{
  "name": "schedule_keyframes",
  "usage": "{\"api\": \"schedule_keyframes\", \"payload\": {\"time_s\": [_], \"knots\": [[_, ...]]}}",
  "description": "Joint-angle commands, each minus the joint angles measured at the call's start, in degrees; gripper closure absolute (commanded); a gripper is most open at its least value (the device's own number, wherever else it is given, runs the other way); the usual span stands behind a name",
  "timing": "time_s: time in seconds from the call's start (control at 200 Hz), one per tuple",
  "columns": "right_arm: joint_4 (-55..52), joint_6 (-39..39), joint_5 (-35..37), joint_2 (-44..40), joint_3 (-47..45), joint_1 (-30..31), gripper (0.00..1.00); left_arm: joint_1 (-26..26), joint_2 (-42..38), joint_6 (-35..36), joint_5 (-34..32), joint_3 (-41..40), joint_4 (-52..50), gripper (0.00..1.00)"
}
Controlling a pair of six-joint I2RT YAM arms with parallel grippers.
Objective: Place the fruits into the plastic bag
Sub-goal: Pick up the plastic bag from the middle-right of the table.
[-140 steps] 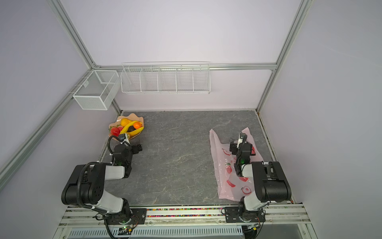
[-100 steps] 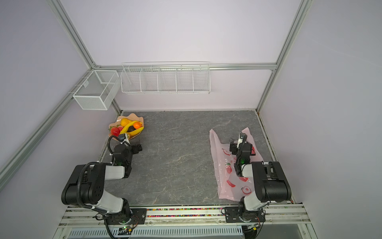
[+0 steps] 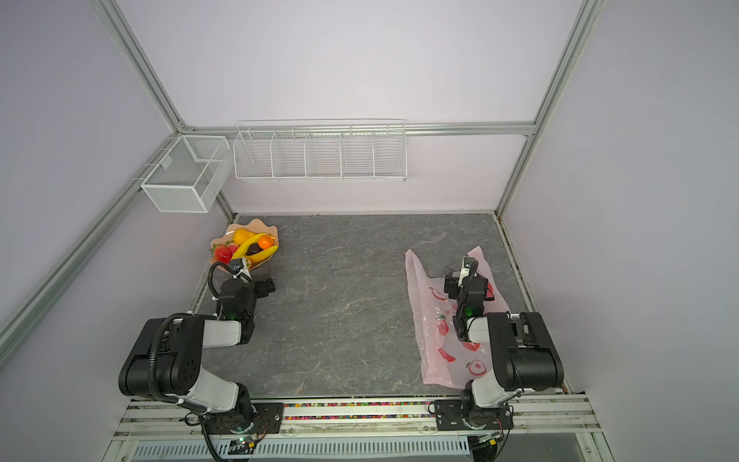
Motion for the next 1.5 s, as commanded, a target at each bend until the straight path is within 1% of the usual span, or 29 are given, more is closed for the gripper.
{"api": "schedule_keyframes", "payload": {"time_s": [0.0,0.045,0.085,0.115,0.155,0.265,0.325,0.385,0.48,0.6,0.635,0.71,0.82,0.935,1.07,1.29,1.494], "knots": [[-0.4,-0.2,-1.3,-2.2,0.1,0.0,0.12,0.0,-1.1,0.4,1.7,0.2,0.6,0.01],[-6.7,-0.6,-1.5,-4.8,2.0,0.3,0.12,0.0,-3.2,1.0,2.5,0.2,-0.7,0.01],[-16.3,-0.1,-1.3,-7.7,5.4,0.5,0.12,0.0,-5.5,1.1,2.5,0.0,-2.4,0.01],[-20.9,0.5,-1.3,-9.1,7.3,0.5,0.12,-0.1,-7.4,1.1,2.5,-0.1,-3.8,0.01],[-24.0,0.8,-2.1,-11.1,8.2,0.5,0.12,-0.2,-10.0,1.4,2.6,-0.1,-6.1,0.01],[-28.3,2.2,-3.2,-16.0,8.5,1.4,0.12,-1.3,-17.1,1.5,1.8,0.6,-12.6,0.01],[-34.4,3.3,-1.8,-18.1,11.0,2.5,0.12,-2.0,-21.5,0.1,1.4,1.7,-17.7,0.01],[-43.0,6.2,-0.6,-20.0,15.3,3.3,0.12,-3.1,-26.3,-1.8,1.3,3.1,-23.9,0.01],[-56.6,11.4,-0.9,-22.7,22.3,4.6,0.12,-7.4,-34.2,-4.1,0.1,5.9,-34.4,0.01],[-76.4,17.6,-4.1,-25.6,32.9,4.8,0.12,-14.0,-43.3,-8.0,-0.3,11.5,-49.9,0.01],[-81.7,18.3,-6.5,-26.7,35.7,4.9,0.12,-16.1,-46.1,-9.1,-0.9,12.9,-54.2,0.01],[-88.5,19.7,-10.1,-29.5,38.9,5.3,0.12,-20.0,-51.1,-11.8,-1.3,15.6,-62.4,0.01],[-96.2,21.9,-13.8,-35.7,41.4,6.0,0.12,-24.1,-56.8,-15.9,-1.2,19.0,-73.3,0.01],[-102.9,24.0,-16.1,-41.0,43.4,6.4,0.12,-25.6,-60.4,-19.0,-1.3,23.3,-84.6,0.01],[-110.3,26.7,-20.2,-45.3,45.2,6.8,0.12,-25.6,-62.4,-21.3,1.9,28.1,-93.6,0.01],[-120.3,28.3,-22.6,-48.1,48.5,7.1,0.12,-25.7,-62.9,-21.9,7.1,34.0,-102.1,0.01],[-127.2,28.7,-25.8,-49.3,50.1,7.1,0.12,-25.6,-62.4,-22.7,11.0,36.5,-105.8,0.01]]}}
